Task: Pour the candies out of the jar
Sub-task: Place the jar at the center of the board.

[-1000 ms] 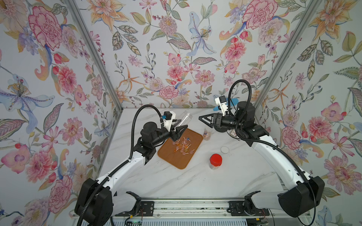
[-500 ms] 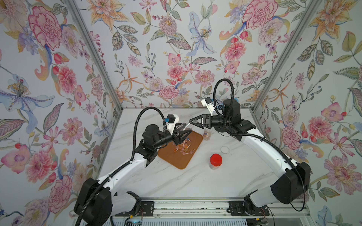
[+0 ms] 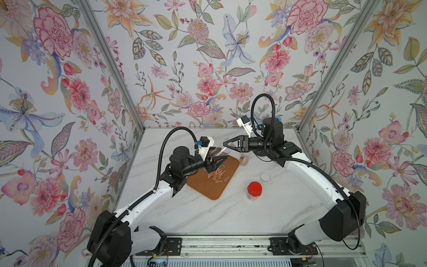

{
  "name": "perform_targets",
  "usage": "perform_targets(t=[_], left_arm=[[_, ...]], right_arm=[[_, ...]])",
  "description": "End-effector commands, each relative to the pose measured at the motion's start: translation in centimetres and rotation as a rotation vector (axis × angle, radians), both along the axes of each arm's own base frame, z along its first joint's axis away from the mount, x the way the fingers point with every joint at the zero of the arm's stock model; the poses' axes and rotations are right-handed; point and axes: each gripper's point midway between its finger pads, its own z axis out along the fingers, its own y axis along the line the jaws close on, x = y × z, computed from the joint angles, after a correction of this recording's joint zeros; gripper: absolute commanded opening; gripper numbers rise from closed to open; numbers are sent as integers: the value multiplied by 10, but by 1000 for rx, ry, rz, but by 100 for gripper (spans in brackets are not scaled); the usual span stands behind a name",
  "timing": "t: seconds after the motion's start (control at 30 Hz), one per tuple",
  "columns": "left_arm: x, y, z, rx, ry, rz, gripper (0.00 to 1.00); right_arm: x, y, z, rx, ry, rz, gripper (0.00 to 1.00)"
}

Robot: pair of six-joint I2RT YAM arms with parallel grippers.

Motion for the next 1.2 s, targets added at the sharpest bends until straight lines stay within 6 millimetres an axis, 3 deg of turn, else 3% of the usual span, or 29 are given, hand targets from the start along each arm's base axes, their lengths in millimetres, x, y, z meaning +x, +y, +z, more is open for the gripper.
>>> perform_targets(t=[0.0,0.03,0.1,0.13,0.23,0.37,0.5,0.67,0.8,0.97,1.17], left_arm=[[-1,-3,7,12,-28,-2,19],[0,-2,7,14,-27,8,35],[2,2,6,19,-32,35,95],[3,3,5,21,-35,47,99],[6,10,3,36,-44,97,99],[18,29,-5,65,-48,233,99],[36,53,-10,99,-48,412,99],[38,71,-9,59,-88,509,99],[47,74,-15,67,-17,547,99],[61,71,-31,122,50,565,99],[65,77,-43,101,108,579,99]], right_arm=[[-14,0,8,24,-6,47,49],[-15,-1,8,25,-9,48,46],[-13,-4,8,19,-23,29,44],[-10,-7,6,14,-26,14,43],[2,-23,-1,-4,-27,-59,43],[27,-64,-25,-70,-27,-235,42],[48,-123,-60,-213,-41,-467,42],[64,-203,-106,-482,-40,-759,40],[73,-253,-133,-636,-27,-943,40],[90,-279,-169,-776,12,-1029,38],[110,-297,-196,-849,-14,-1134,38]])
